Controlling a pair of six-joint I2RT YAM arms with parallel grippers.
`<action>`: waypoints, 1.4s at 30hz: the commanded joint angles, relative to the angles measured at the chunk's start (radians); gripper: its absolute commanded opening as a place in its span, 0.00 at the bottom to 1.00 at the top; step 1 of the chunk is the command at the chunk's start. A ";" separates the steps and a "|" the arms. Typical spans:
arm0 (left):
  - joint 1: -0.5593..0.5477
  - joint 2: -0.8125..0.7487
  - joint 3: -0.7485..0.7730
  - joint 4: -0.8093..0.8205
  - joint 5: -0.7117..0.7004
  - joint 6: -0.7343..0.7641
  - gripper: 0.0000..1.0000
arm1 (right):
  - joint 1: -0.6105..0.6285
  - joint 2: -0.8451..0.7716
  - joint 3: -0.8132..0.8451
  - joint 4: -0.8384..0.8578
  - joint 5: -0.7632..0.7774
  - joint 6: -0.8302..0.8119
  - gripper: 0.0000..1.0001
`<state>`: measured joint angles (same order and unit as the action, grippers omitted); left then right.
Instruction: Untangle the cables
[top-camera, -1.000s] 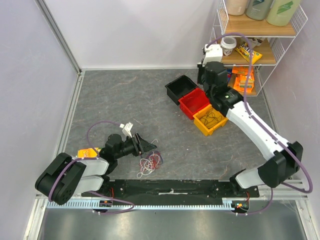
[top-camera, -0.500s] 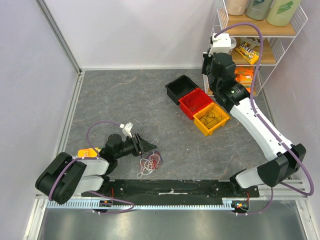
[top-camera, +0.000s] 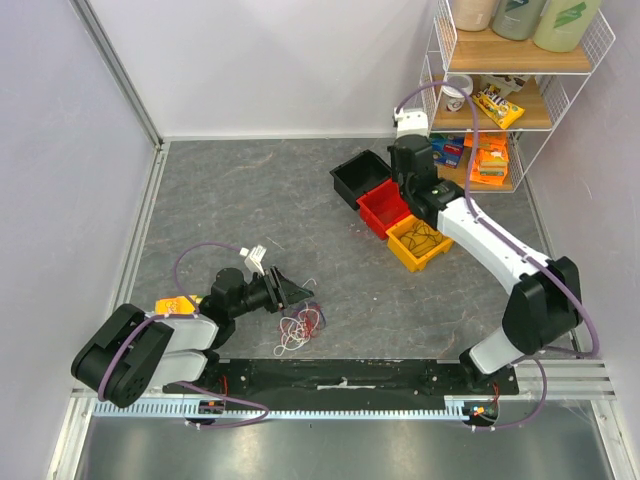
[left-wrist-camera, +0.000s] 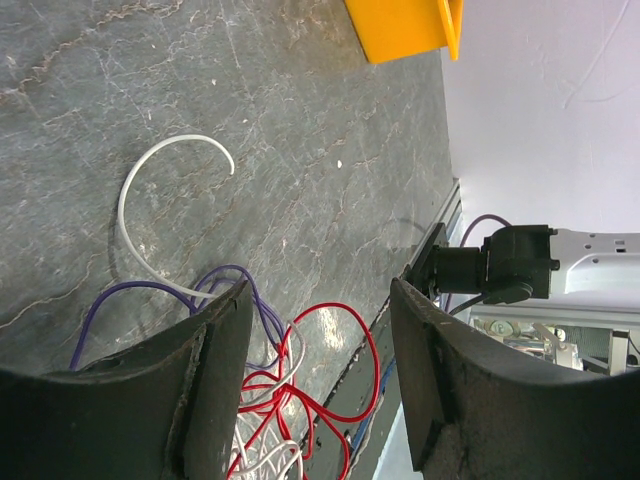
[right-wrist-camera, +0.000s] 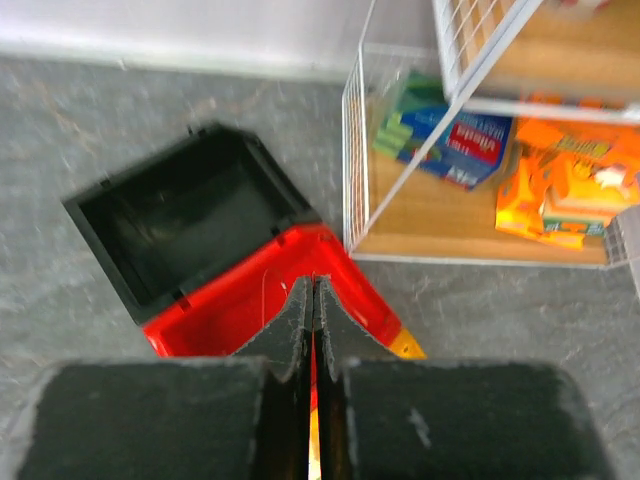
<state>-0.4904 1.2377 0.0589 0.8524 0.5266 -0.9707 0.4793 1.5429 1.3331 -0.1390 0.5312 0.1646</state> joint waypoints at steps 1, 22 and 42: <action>-0.002 0.002 -0.002 0.060 -0.007 0.024 0.64 | -0.007 0.049 -0.093 0.035 0.015 0.041 0.00; -0.004 0.000 -0.007 0.071 -0.005 0.023 0.64 | 0.063 0.072 -0.081 -0.131 -0.128 0.033 0.64; -0.002 0.003 -0.010 0.076 0.003 0.023 0.64 | 0.317 0.298 -0.014 -0.002 0.104 -0.157 0.72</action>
<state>-0.4904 1.2373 0.0586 0.8700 0.5274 -0.9710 0.7982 1.8111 1.2549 -0.2367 0.5484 0.0772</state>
